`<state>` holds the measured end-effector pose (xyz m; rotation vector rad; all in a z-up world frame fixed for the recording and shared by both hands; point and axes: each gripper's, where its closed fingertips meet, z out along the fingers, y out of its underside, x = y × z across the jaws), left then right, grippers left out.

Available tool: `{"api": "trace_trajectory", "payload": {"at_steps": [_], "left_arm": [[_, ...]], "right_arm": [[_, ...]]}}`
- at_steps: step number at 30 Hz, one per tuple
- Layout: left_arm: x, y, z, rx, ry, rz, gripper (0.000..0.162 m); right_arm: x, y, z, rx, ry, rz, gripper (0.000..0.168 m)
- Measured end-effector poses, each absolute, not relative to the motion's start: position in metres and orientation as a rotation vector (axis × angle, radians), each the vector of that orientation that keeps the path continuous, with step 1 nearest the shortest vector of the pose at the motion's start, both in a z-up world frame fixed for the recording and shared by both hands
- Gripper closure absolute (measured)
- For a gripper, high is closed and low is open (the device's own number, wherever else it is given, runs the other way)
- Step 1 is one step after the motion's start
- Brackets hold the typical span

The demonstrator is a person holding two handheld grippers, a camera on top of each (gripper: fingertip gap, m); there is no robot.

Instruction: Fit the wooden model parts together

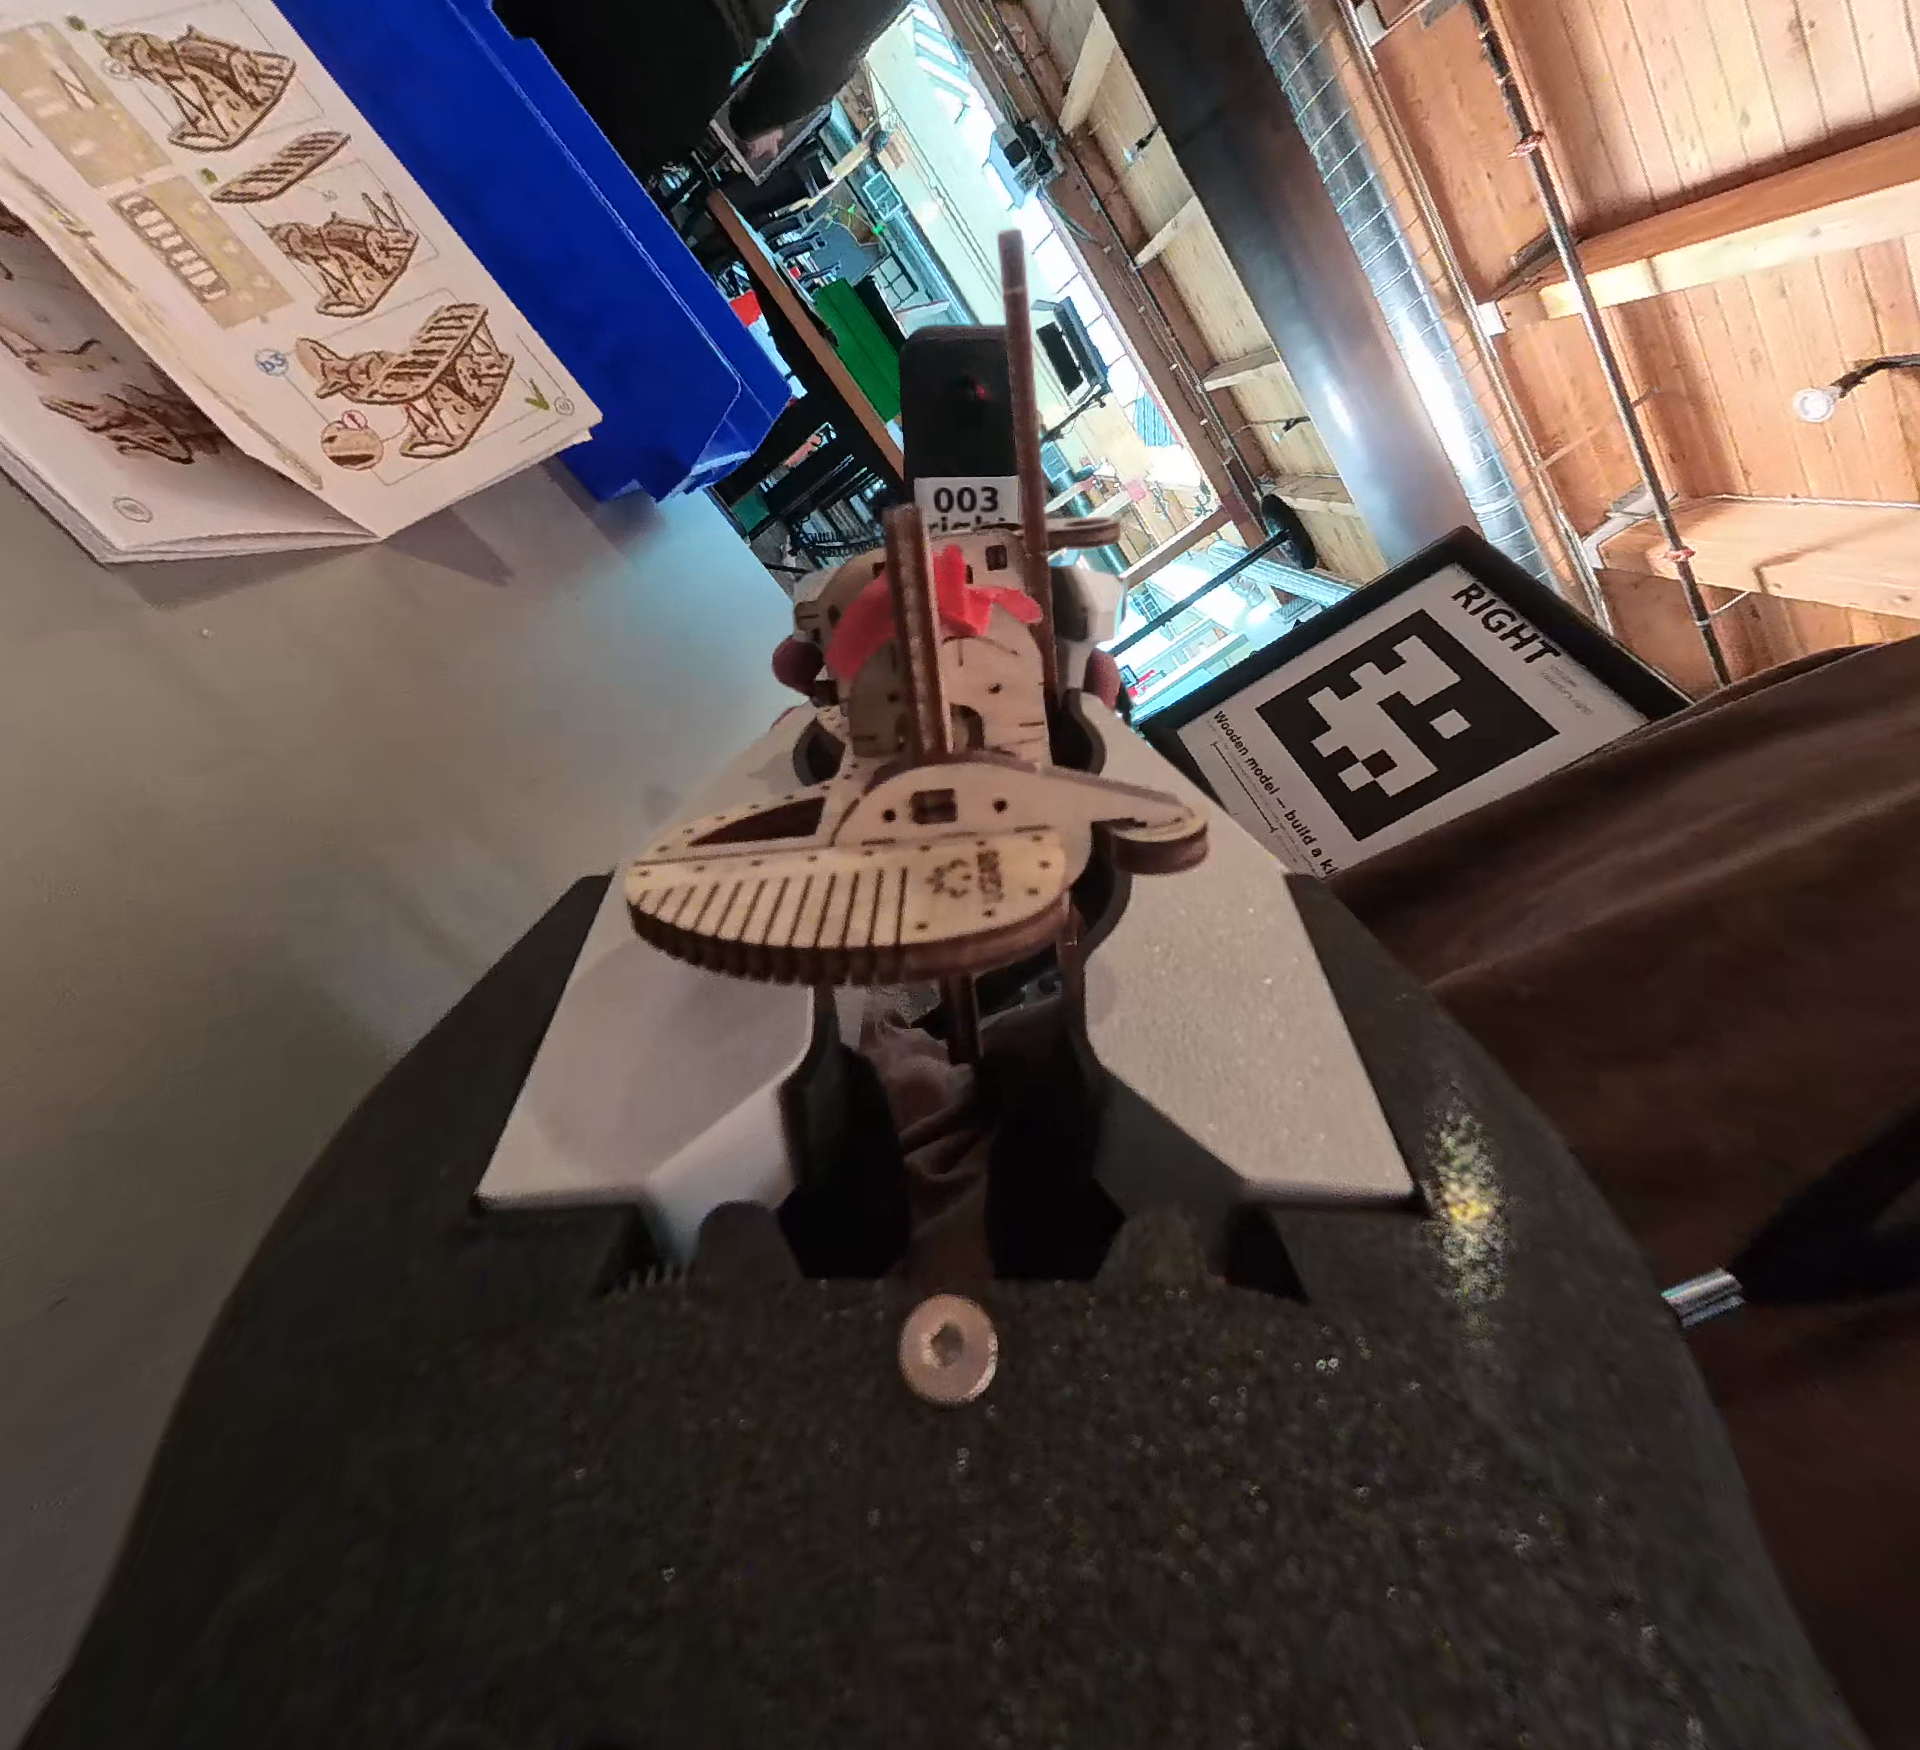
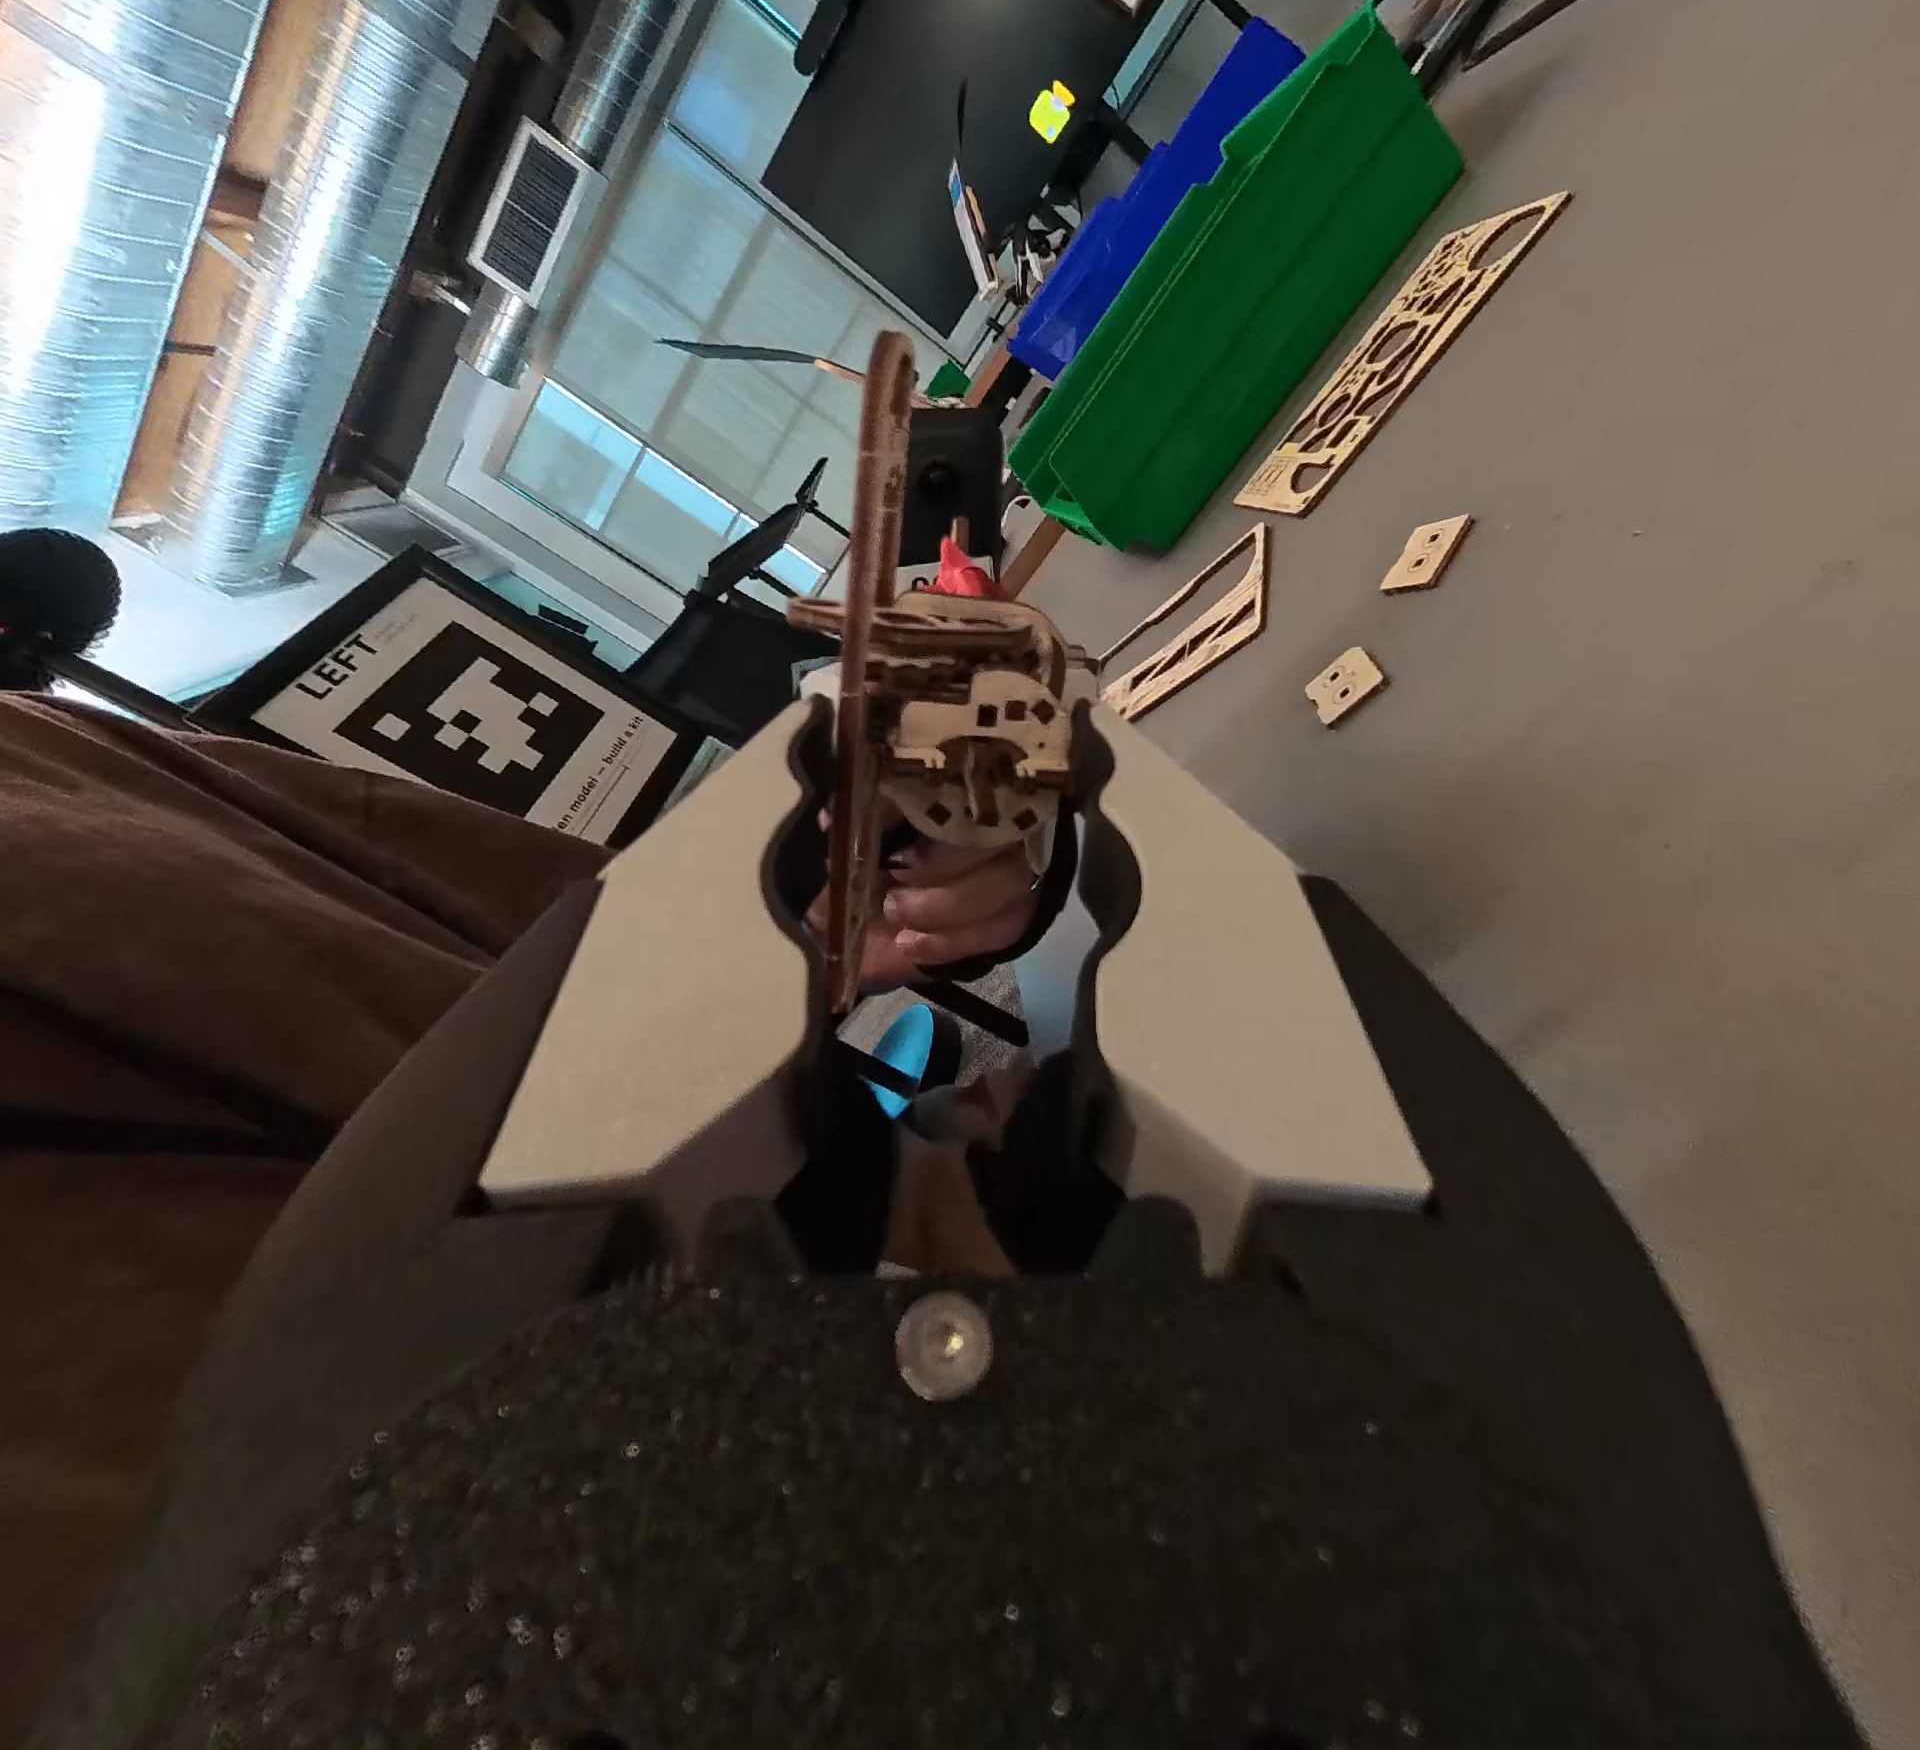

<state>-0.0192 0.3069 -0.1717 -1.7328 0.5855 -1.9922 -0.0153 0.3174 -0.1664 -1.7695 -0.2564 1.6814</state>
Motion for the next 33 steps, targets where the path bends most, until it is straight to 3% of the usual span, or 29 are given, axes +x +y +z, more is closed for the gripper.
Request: {"api": "trace_trajectory", "payload": {"at_steps": [21,24,28,33], "left_arm": [[-0.011,0.302,-0.178,-1.74,0.569,-2.036,0.122],[-0.008,0.302,-0.181,-1.767,0.578,-2.02,0.106],[-0.009,0.3,-0.184,-1.769,0.563,-2.064,0.121],[-0.007,0.301,-0.185,-1.778,0.557,-2.007,0.121]], "right_arm": [[-0.008,0.313,-0.177,-1.799,-0.23,1.641,0.131],[-0.007,0.314,-0.185,-1.842,-0.268,1.581,0.13],[-0.005,0.306,-0.184,-1.847,-0.338,1.652,0.131],[-0.006,0.307,-0.183,-1.857,-0.346,1.596,0.13]]}}
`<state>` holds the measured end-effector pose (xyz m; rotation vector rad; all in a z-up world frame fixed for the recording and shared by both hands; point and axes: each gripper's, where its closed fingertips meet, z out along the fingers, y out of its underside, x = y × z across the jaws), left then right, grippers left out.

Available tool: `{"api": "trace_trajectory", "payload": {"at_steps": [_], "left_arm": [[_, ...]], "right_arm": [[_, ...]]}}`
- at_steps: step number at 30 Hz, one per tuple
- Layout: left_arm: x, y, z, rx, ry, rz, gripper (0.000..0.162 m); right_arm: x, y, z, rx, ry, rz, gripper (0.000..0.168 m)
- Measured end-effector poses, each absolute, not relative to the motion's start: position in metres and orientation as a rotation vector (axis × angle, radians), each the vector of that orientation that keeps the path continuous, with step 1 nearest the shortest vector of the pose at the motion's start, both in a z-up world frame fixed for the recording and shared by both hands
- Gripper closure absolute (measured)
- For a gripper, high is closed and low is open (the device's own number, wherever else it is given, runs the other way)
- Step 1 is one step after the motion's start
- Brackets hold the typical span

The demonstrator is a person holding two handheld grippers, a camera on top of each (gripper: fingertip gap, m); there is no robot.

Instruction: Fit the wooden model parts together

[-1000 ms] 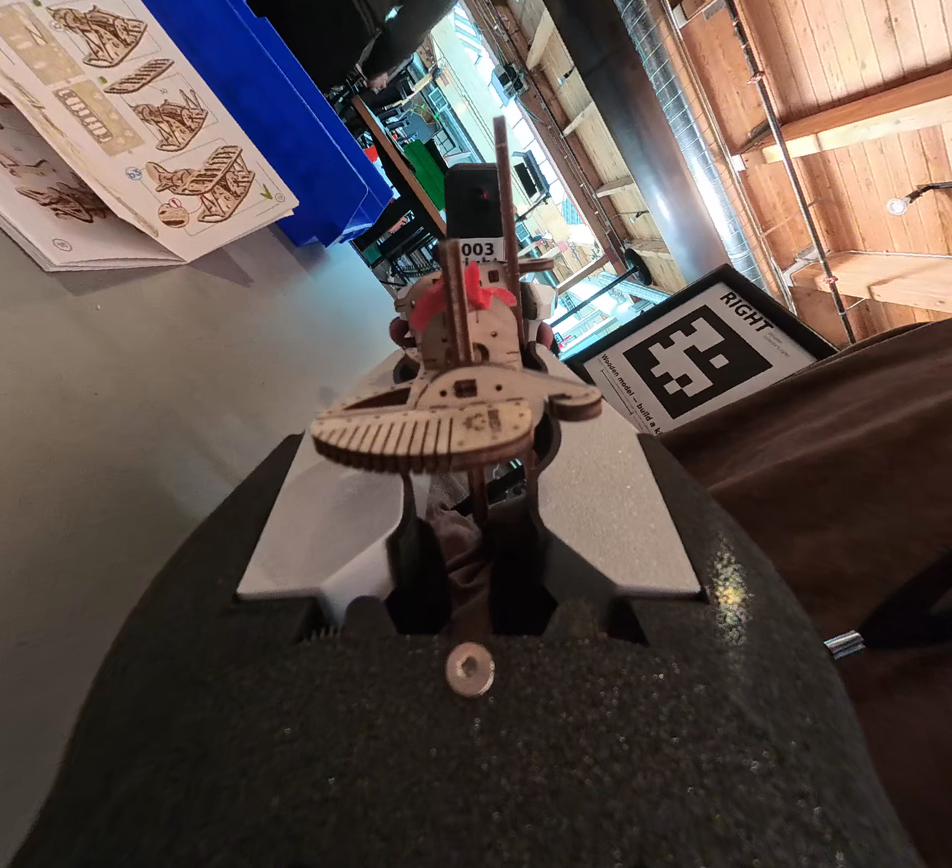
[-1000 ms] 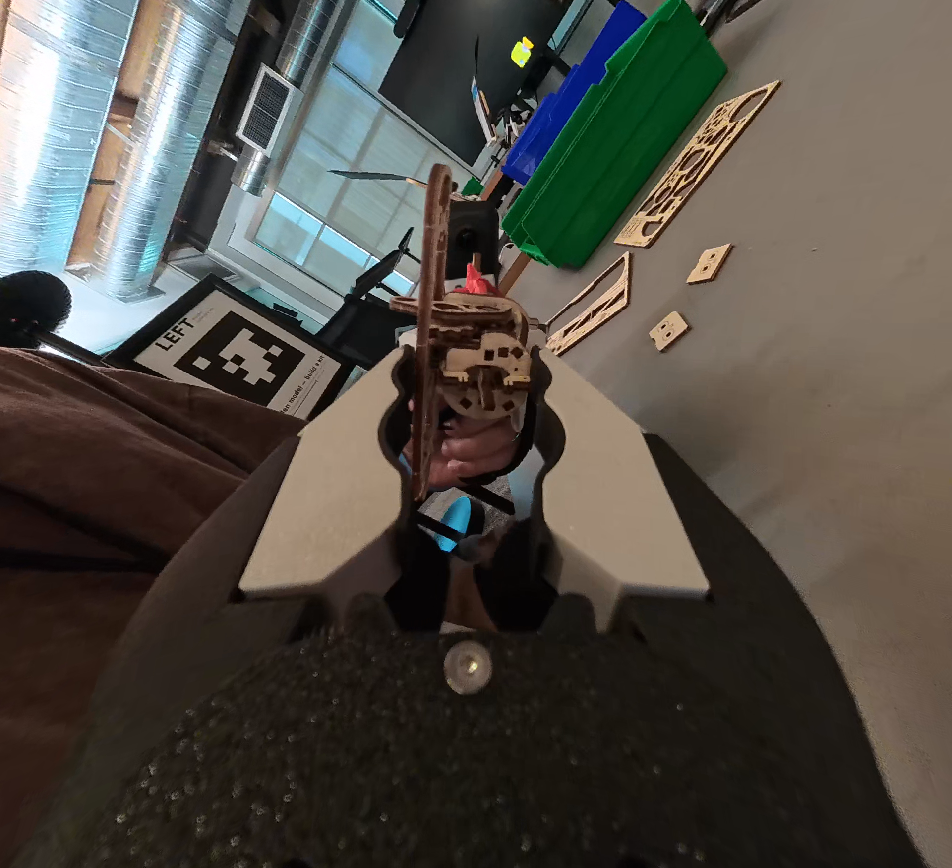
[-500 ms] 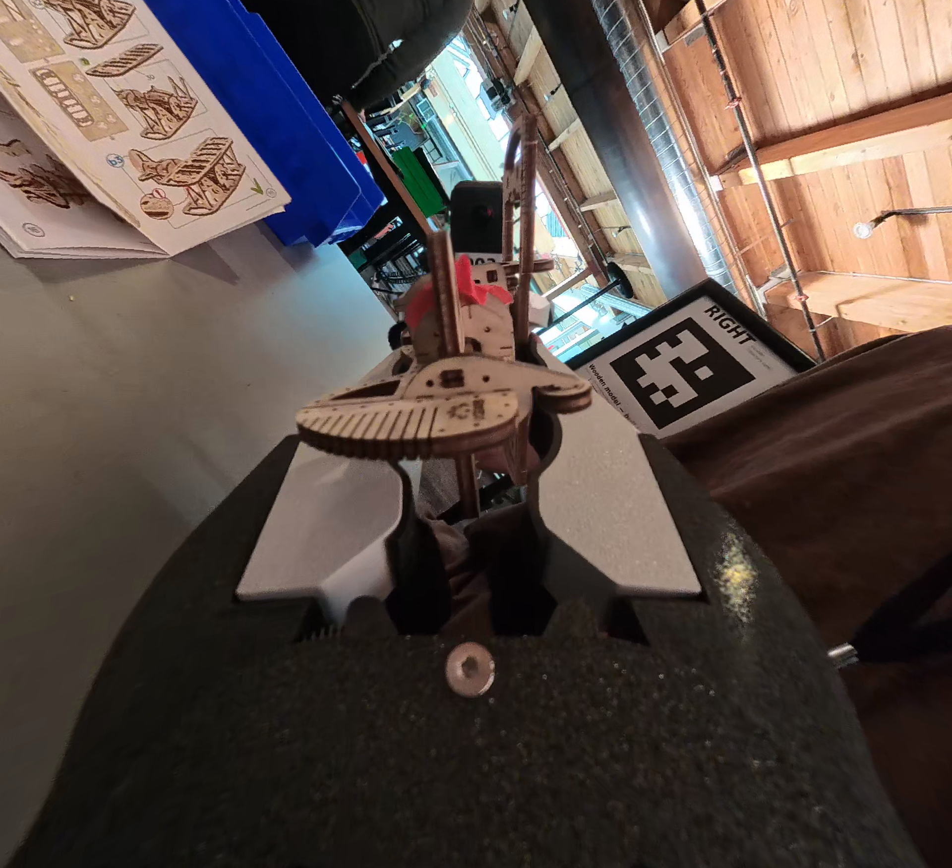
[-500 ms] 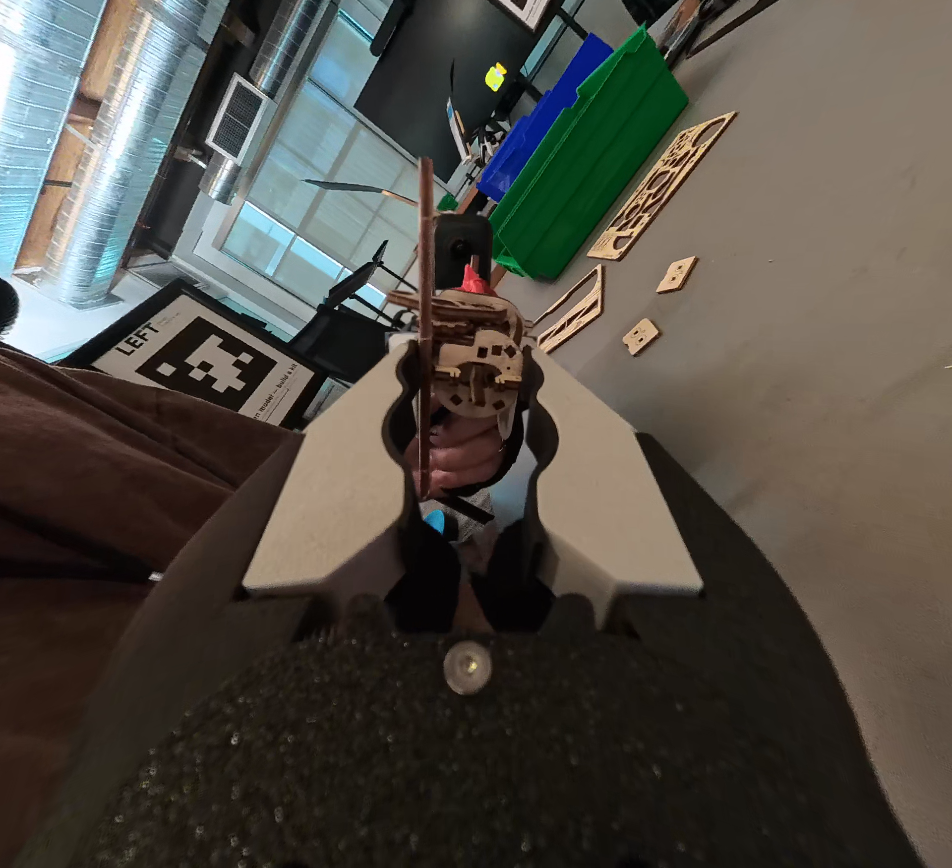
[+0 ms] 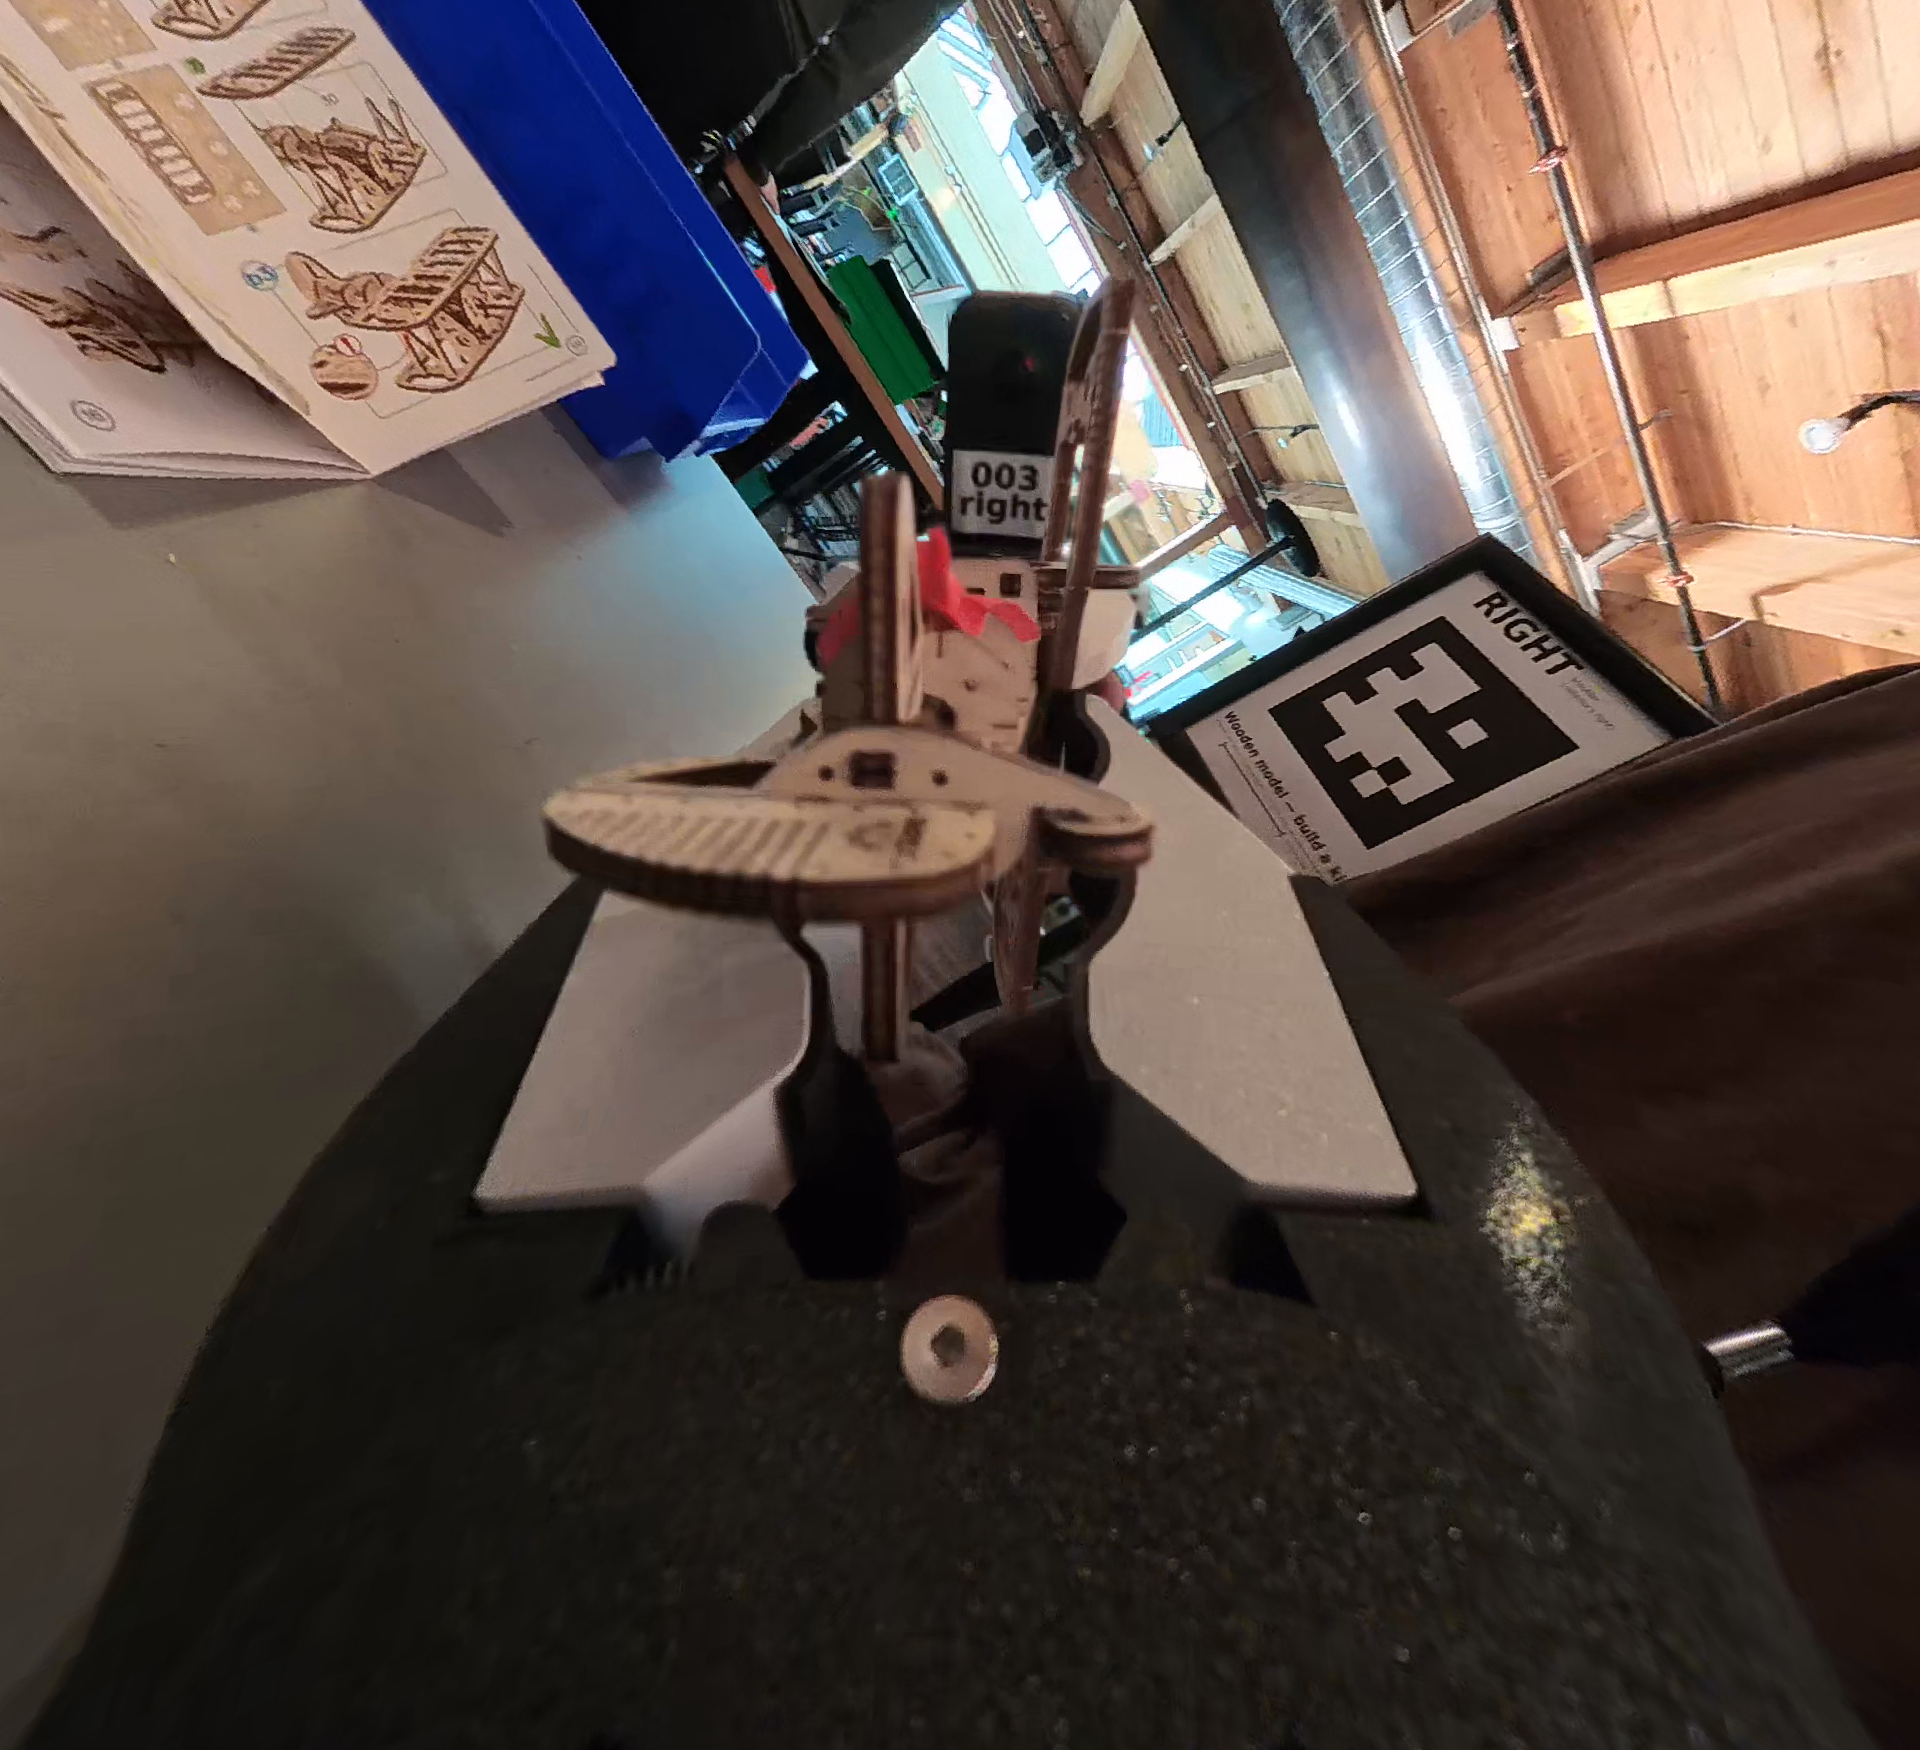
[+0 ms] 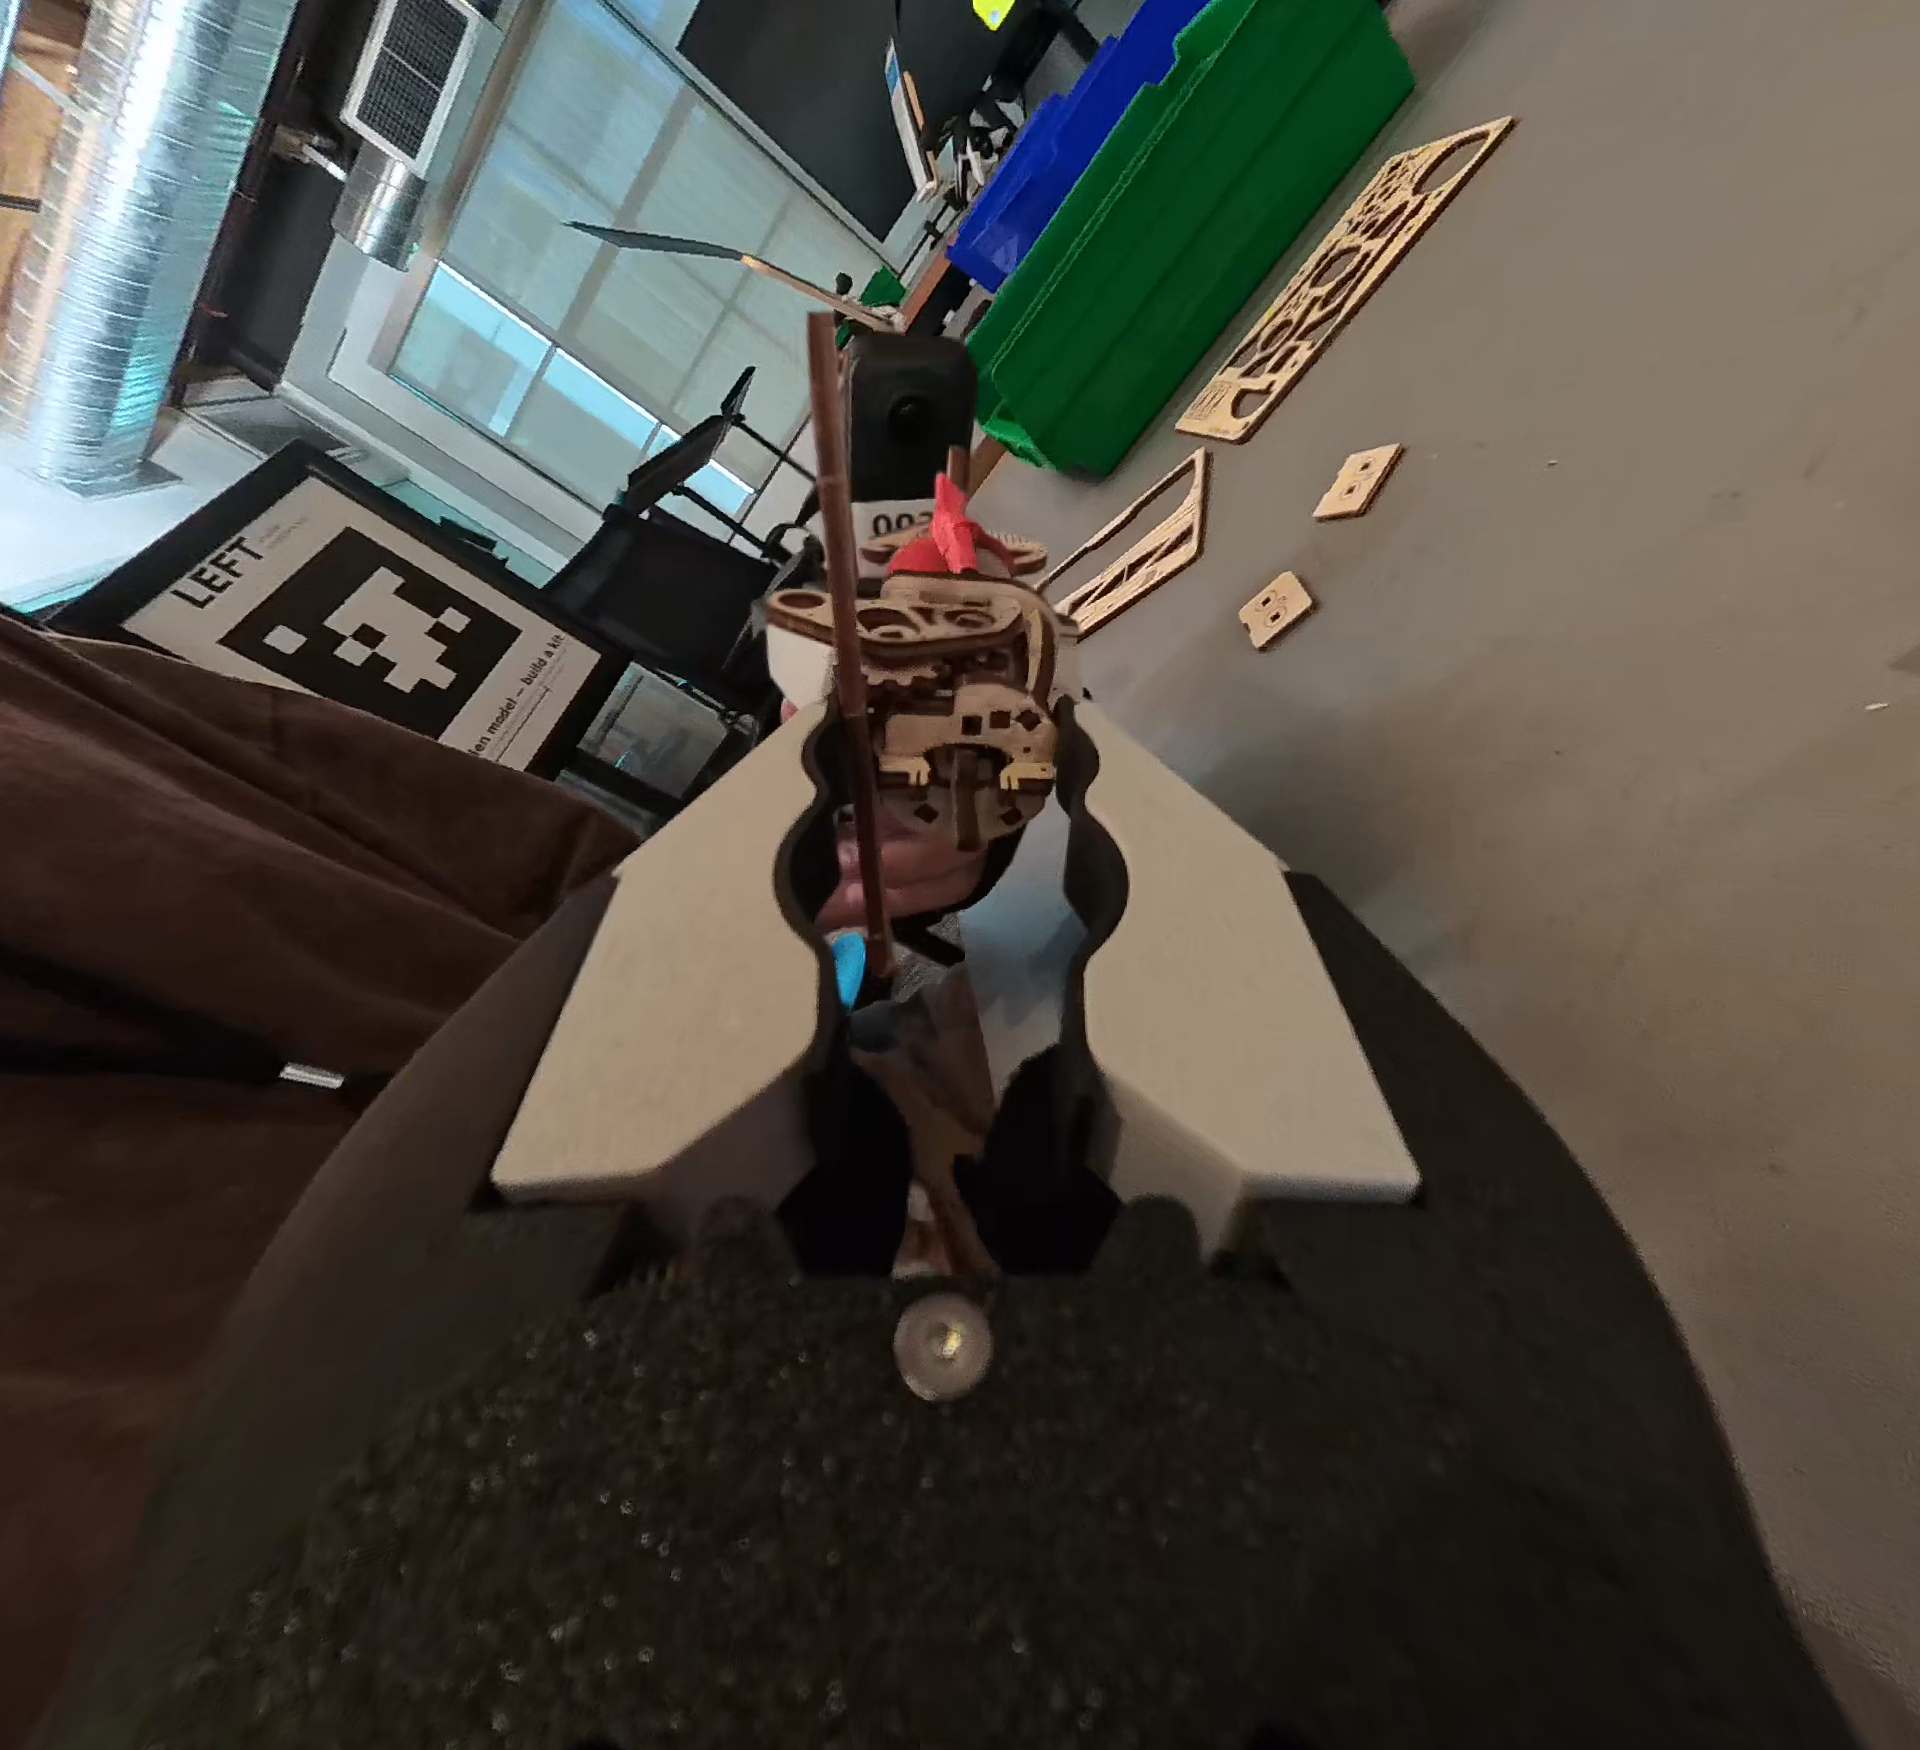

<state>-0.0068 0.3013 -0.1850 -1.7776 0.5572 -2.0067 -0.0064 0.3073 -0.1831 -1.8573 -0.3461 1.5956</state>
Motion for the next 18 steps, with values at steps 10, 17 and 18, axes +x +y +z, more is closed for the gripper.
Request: {"api": "trace_trajectory", "payload": {"at_steps": [10,17,18], "left_arm": [[-0.005,0.302,-0.183,-1.77,0.516,-1.919,0.122],[0.0,0.298,-0.175,-1.727,0.515,-1.914,0.122],[0.0,0.299,-0.174,-1.722,0.505,-1.907,0.123]], "right_arm": [[-0.009,0.312,-0.179,-1.781,-0.243,1.537,0.128],[-0.004,0.309,-0.172,-1.755,-0.244,1.475,0.128],[-0.004,0.31,-0.171,-1.748,-0.217,1.489,0.128]]}}
